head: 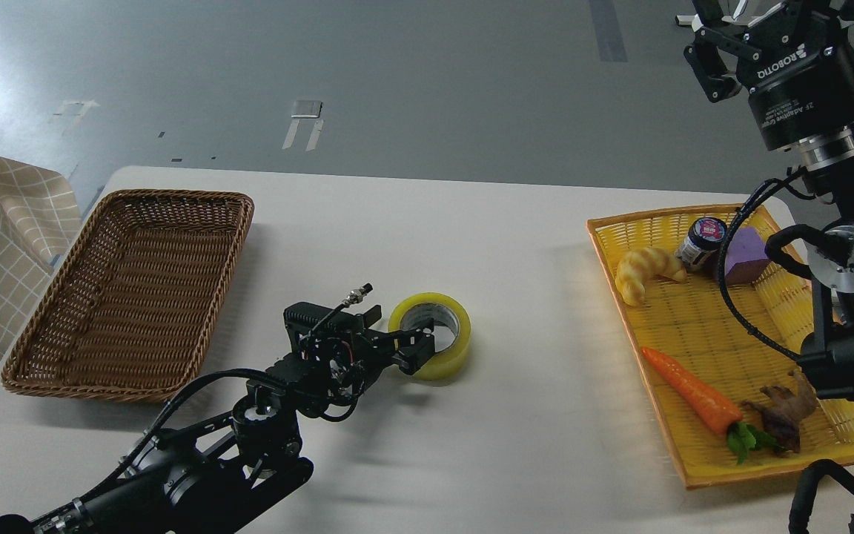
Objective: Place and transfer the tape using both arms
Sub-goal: 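Grasp the tape roll's rim with the left gripper, then lift and carry the tape roll over the wicker basket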
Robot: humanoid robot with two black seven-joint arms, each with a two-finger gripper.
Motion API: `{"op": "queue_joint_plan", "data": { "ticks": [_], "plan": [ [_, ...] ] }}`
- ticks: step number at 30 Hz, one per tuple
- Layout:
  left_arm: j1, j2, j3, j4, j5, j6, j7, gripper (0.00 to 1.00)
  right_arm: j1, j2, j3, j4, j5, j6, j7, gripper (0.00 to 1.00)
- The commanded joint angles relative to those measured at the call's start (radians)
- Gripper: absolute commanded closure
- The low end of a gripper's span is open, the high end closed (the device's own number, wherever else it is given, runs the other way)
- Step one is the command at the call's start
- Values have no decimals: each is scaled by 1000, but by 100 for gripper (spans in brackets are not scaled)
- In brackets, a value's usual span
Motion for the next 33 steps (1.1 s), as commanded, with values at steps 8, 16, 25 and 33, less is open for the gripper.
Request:
{"op": "queue_joint_plan", "data": {
  "ticks": [8,16,25,33],
  "plan": [
    [-15,6,0,18,0,-24,1,70,-2,0,0,0,0,0,1,0],
    [-21,13,0,18,0,-38,2,73,-4,0,2,2,0,0,1,0],
    [-52,13,0,14,0,-38,1,80,-24,0,2,0,0,0,1,0],
    [-81,29,0,-8,0,-46,-3,92,-24,2,3,0,0,0,1,0]
  ]
}}
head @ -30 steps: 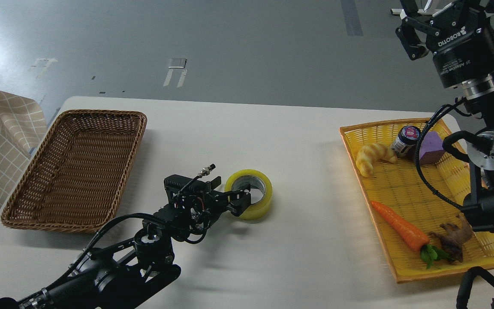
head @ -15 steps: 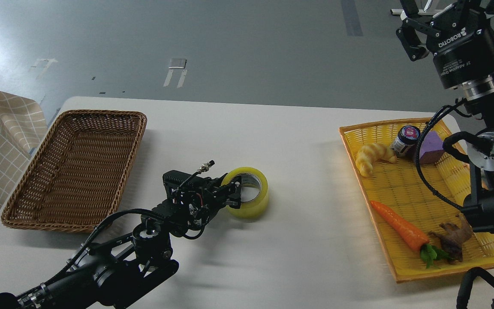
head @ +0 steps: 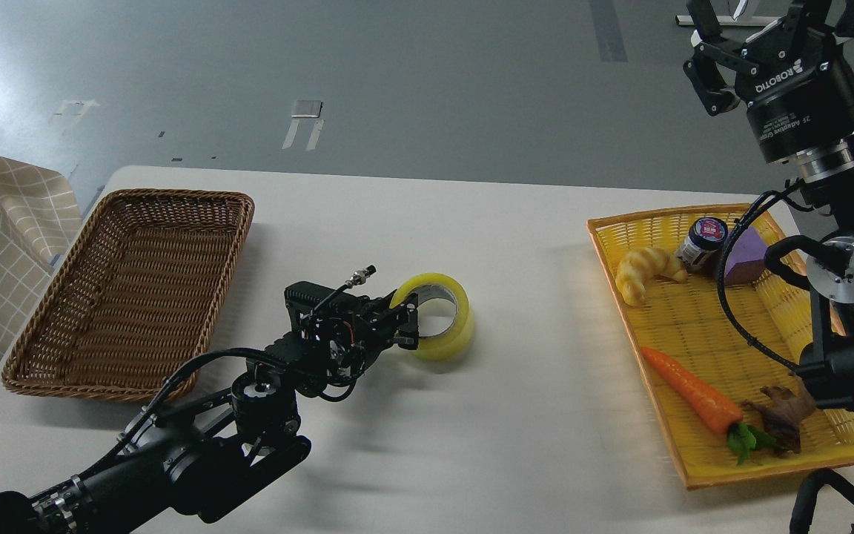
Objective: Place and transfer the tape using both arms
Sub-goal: 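Lift and carry the tape roll over the wicker basket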
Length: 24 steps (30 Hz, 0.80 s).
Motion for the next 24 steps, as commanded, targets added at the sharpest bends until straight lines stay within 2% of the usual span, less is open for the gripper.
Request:
{"op": "queue_joint_plan", "data": {
  "ticks": [1,6,9,14,18,24],
  "plan": [
    [-15,21,0,-17,0,-7,-2,92,0,-1,1,0,0,0,0,0],
    [-69,107,-2,-60,0,-36,-8,92,0,0,-1,-2,0,0,0,0],
    [-109,184,-3,-88,0,-41,-46,92,-2,0,-1,-2,0,0,0,0],
    [-169,325,-3,-128,0,-44,-58,92,0,3,-1,-2,0,0,0,0],
    [-216,401,-3,-131,0,-44,-68,92,0,8,1,-2,0,0,0,0],
    [-256,545,-5,-129,0,-41,-106,92,1,8,-1,0,0,0,0,0]
  ]
}}
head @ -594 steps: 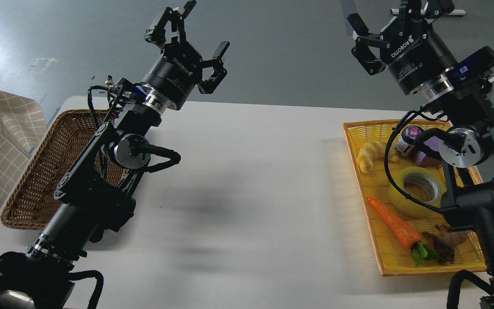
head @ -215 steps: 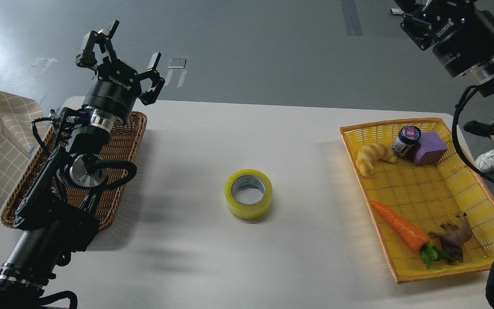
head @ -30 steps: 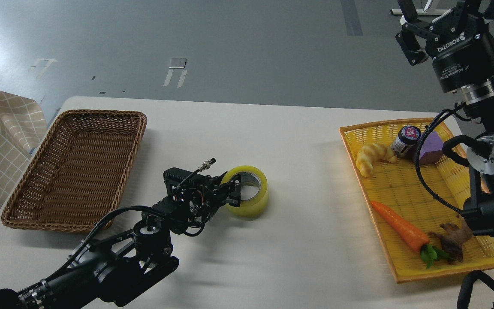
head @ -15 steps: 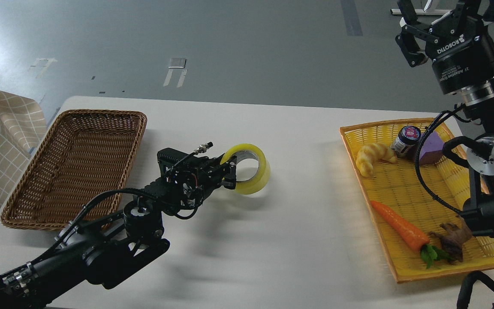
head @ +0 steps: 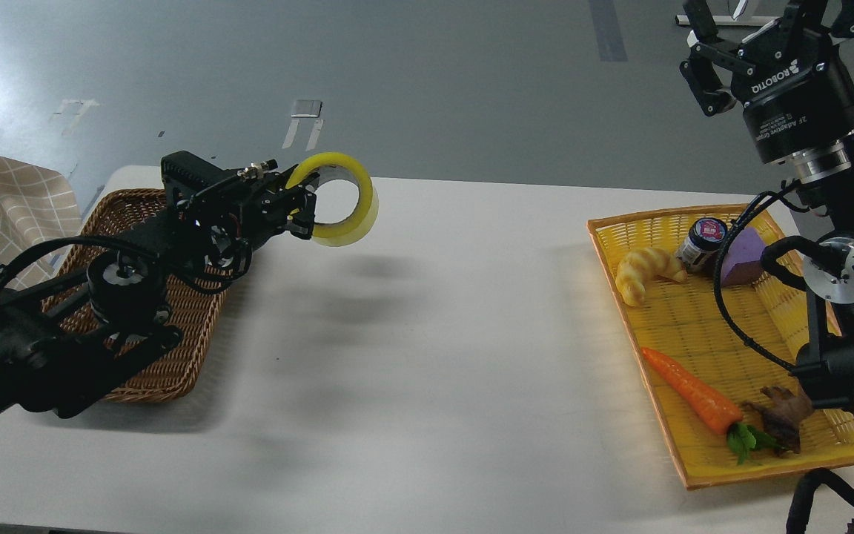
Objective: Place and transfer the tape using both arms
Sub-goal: 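Lift and carry the tape roll over the wicker basket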
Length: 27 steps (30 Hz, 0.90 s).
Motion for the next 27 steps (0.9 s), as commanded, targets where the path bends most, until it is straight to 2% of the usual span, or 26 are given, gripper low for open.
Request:
{"op": "queue_joint_plan", "data": {
  "ticks": [1,10,12,16,18,22,24,25,27],
  "plan": [
    [-6,95,-1,2,-2,7,-34,92,1,-1,-1,0,0,0,0,0],
    [60,271,2,21,-50,27,-123,91,-4,-1,-1,0,0,0,0,0],
    [78,279,2,33,-54,43,-129,91,-6,-1,-1,2,0,0,0,0],
    [121,282,4,120,-56,91,-161,90,-6,0,-1,0,0,0,0,0],
    [138,282,4,180,-59,109,-206,90,-9,0,-2,0,0,0,0,0],
    [158,275,4,269,-59,149,-237,89,-15,0,-2,2,0,0,0,0],
    [186,269,4,324,-60,178,-279,89,-24,-1,-2,2,0,0,0,0],
    [186,268,4,324,-60,178,-280,89,-24,-1,-2,2,0,0,0,0],
    [202,264,4,358,-72,189,-309,88,-33,-1,-2,0,0,0,0,0]
  ]
}}
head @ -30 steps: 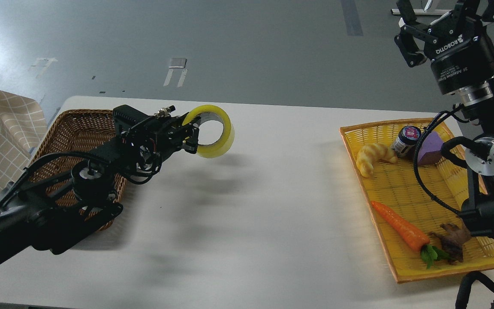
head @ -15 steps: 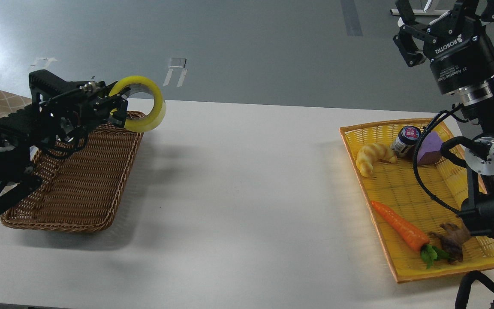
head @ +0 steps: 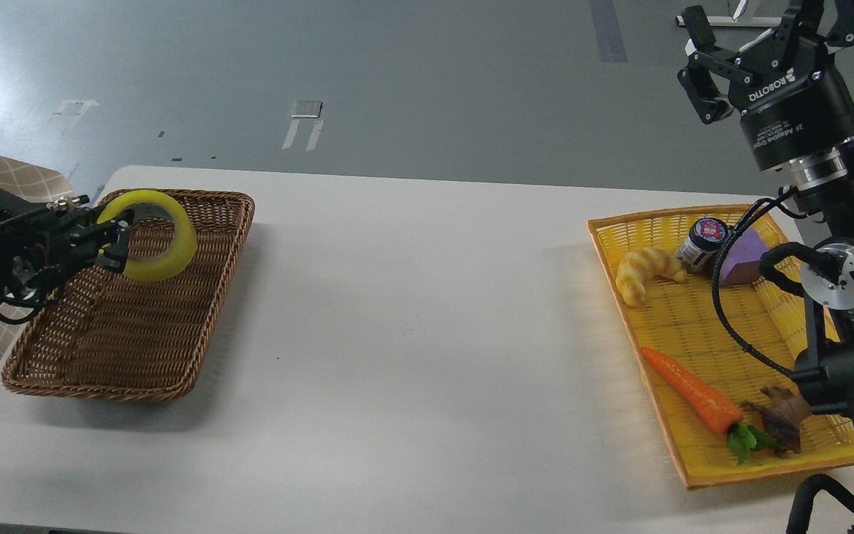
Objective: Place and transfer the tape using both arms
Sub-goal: 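Lift and carry the tape roll over the wicker basket, then lower the tape into the basket and open the left gripper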
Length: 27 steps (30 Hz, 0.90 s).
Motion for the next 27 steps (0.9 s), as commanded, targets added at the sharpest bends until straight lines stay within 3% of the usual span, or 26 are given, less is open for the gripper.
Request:
{"op": "queue_joint_plan", "data": {
  "ticks": [1,13,19,21,22,27],
  "plan": [
    [24,-6,0,47,-18,16,-32,88,-10,-1,0,-2,0,0,0,0],
    [38,-26,0,56,-44,16,-51,80,-21,-1,0,7,0,0,0,0],
    [38,-36,0,72,-52,16,-115,64,-36,-1,1,13,0,0,0,0],
    [38,-41,0,84,-55,16,-117,52,-36,-1,1,16,0,0,0,0],
    [38,-41,0,95,-55,17,-117,36,-36,-1,1,16,0,0,0,0],
    [37,-50,0,130,-57,53,-118,31,-37,-1,1,13,0,0,0,0]
  ]
}}
